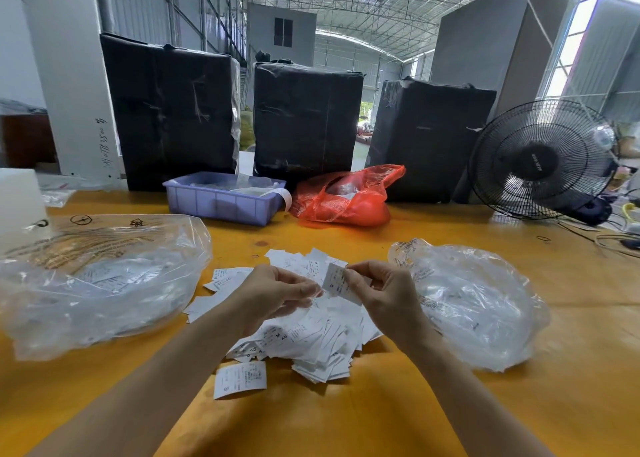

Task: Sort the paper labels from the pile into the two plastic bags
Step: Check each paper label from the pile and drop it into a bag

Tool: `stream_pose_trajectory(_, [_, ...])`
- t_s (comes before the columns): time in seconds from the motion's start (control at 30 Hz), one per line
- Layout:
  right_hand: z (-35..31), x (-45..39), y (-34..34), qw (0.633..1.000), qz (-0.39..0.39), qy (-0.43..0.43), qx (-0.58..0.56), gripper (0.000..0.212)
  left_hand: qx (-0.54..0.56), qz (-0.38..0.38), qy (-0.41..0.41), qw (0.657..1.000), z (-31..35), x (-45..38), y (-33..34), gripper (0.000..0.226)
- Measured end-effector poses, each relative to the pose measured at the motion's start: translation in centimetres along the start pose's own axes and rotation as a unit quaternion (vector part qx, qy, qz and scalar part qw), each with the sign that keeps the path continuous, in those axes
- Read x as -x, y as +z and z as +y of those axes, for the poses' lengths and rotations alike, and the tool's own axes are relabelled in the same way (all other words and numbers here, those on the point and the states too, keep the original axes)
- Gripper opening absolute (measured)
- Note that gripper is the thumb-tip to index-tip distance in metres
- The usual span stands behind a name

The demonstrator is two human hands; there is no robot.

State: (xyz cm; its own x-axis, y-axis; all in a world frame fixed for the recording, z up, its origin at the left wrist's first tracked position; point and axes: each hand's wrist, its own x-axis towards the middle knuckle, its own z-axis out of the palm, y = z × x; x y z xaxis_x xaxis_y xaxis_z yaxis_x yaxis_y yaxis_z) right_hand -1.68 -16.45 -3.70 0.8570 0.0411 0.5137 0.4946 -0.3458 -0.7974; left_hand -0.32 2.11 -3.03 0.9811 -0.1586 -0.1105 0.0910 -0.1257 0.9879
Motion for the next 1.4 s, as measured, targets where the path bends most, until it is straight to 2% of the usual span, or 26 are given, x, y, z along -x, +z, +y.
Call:
stream_pose_trajectory(0.13, [-0.10, 0.02, 0.06, 1.000, 0.008, -0.016, 0.001, 0.018, -0.012, -0.012, 0.005, 1.000, -0.11, 0.00, 0.06, 0.023])
stream_pose_trajectory(0.3, [0.12, 0.02, 0.05, 1.000, 0.000, -0.011, 0.012, 0.006, -0.021, -0.012, 0.002, 1.000, -0.08, -0.03, 0.17, 0.020])
stream_pose_trajectory(0.4, [0.26, 0.13, 0.11, 0.999, -0.017, -0.016, 0.033, 0.009, -0.019, -0.013, 0.000, 1.000, 0.00, 0.02, 0.18, 0.018])
stream_pose_trajectory(0.6, [-0.08, -0.09, -0.18, 0.999, 0.020, -0.026, -0.012, 0.013, -0.026, -0.014, -0.001, 1.000, -0.03, 0.04, 0.10, 0.023])
stream_pose_trajectory(0.7, [0.02, 0.07, -0.11, 0.998, 0.000, -0.045, 0.046, 0.006, -0.024, -0.016, -0.001, 1.000, -0.04, 0.08, 0.06, 0.017])
stream_pose_trajectory(0.87, [-0.09, 0.21, 0.06, 0.989, 0.017, -0.092, 0.110, 0.010, -0.033, -0.019, -0.001, 0.999, -0.02, 0.11, 0.06, 0.020])
stream_pose_trajectory(1.03, [-0.14, 0.30, 0.03, 0.988, 0.016, -0.100, 0.118, 0.010, -0.030, -0.028, 0.004, 0.999, 0.09, 0.29, 0.05, 0.025])
stream_pose_trajectory(1.3, [-0.05, 0.20, -0.06, 0.990, 0.023, -0.084, 0.110, 0.008, -0.037, -0.050, 0.002, 0.998, 0.06, 0.17, -0.07, 0.020])
stream_pose_trajectory(1.4, [-0.20, 0.31, -0.03, 0.988, 0.018, -0.097, 0.122, 0.009, -0.038, -0.047, 0.005, 0.998, 0.13, 0.27, -0.02, 0.027])
